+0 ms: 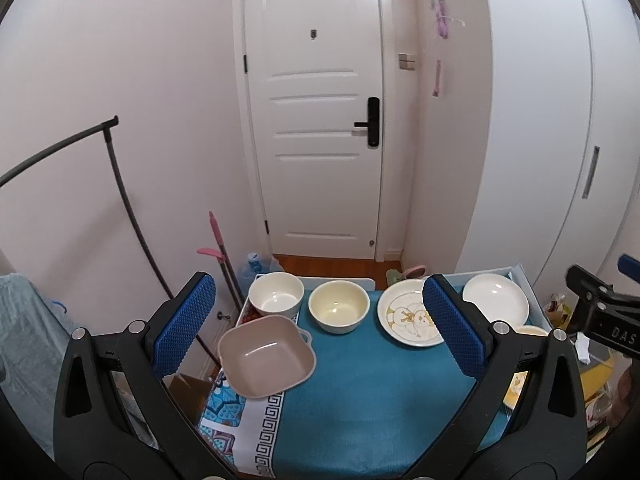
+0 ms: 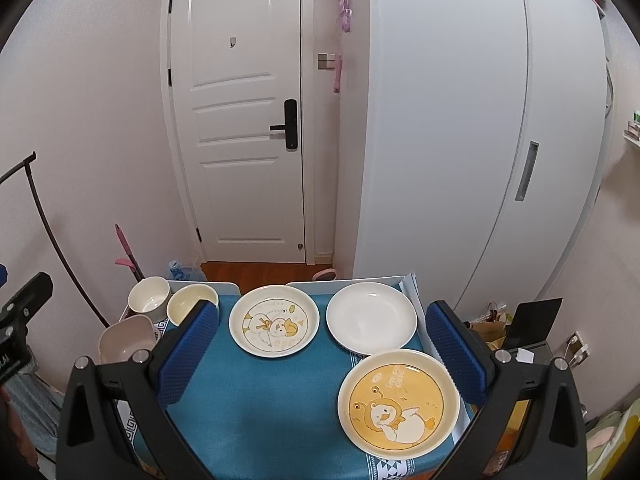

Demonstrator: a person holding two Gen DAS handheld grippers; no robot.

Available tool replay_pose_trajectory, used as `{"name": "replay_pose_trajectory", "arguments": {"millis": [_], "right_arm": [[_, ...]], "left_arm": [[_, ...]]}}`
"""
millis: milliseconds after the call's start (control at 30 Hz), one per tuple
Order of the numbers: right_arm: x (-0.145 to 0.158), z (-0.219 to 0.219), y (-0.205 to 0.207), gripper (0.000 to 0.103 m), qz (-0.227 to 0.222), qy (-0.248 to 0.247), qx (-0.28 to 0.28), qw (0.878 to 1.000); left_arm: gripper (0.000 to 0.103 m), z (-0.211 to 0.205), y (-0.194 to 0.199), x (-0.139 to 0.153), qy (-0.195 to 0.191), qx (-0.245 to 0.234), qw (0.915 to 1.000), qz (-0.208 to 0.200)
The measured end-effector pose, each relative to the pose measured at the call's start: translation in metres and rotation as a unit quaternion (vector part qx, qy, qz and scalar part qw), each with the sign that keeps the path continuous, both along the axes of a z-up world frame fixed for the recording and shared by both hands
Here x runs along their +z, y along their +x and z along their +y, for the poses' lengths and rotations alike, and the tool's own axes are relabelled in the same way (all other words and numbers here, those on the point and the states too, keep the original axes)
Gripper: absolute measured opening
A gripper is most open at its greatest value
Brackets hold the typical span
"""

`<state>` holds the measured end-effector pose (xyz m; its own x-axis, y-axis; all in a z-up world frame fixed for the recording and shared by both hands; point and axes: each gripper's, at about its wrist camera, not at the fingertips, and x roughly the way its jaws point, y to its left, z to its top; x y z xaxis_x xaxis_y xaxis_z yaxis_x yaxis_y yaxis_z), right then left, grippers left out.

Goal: Organize plates and bowls

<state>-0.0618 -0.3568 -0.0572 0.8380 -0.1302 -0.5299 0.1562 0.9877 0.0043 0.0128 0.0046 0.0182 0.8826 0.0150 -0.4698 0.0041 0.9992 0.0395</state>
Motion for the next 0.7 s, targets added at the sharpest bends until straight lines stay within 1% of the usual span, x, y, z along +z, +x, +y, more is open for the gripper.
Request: {"name": "replay_pose_trajectory", "arguments": {"millis": [100,200,267,367,400,467,600,667,700], "right_arm": [[0.0,-0.007,0.004,0.103,0.004,0.003,-0.007,1.0],[-0.006,-0.019,0.01,0.103,0.01,0.007,-0.021,1.0],[-0.013,-0.03,0.013,0.103,0.02,0.013,-0.033,0.999],[-0.033,-0.053,0.018,0.103,0.042,0.027,-0.062,0.997],[-0.042,-0.063,0.019,0.103,0.053,0.036,-0.074,0.995],[-0.057,-0.08,0.018,0.103,0.068,0.052,-0.094,0.992],[-0.098,-0.121,0.009,0.103,0.1,0.093,-0.141,0.981],[-0.12,-0.138,0.004,0.103,0.117,0.111,-0.157,0.974],[-0.133,-0.148,0.001,0.099,0.128,0.118,-0.163,0.971]], "left_arm": [[0.103,-0.001,0.015,0.003,-0.004,-0.009,0.9999,0.008],[0.103,-0.012,0.033,0.0,0.002,-0.037,0.9991,0.021],[0.103,-0.027,0.051,-0.009,0.002,-0.073,0.9966,0.039],[0.103,-0.05,0.077,-0.03,-0.009,-0.129,0.9883,0.081],[0.103,-0.061,0.089,-0.042,-0.017,-0.154,0.9825,0.103],[0.103,-0.078,0.104,-0.062,-0.028,-0.188,0.9724,0.135],[0.103,-0.122,0.127,-0.114,-0.038,-0.25,0.9453,0.206],[0.103,-0.145,0.136,-0.146,-0.044,-0.272,0.9293,0.246],[0.103,-0.154,0.139,-0.159,-0.047,-0.279,0.9226,0.262]]}}
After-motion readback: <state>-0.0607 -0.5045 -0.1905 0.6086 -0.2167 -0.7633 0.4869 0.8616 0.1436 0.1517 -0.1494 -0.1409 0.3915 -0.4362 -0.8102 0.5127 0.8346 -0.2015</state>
